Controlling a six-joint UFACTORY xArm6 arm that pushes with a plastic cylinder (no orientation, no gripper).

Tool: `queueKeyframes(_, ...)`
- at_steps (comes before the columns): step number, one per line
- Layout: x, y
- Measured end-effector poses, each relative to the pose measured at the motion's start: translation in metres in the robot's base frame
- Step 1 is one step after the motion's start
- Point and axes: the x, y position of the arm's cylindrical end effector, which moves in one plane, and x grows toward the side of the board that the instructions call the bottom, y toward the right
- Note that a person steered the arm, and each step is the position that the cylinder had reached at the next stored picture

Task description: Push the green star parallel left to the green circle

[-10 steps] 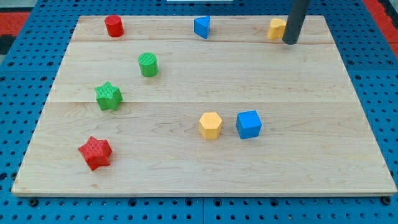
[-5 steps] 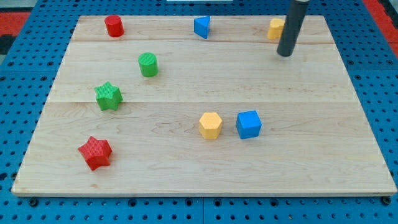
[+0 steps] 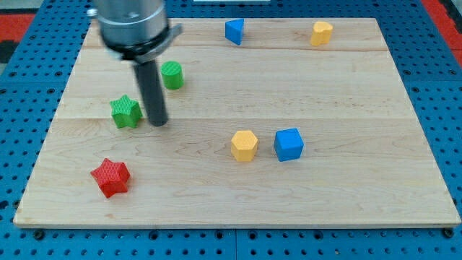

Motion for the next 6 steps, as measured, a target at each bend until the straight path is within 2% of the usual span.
queueKeyframes(1, 0.024, -0.044)
queueKeyframes(3, -0.013, -0.052)
queueKeyframes(4, -0.013, -0.015)
queueKeyframes(5, -0.032, -0.009)
queueKeyframes(6, -0.059, -0.038)
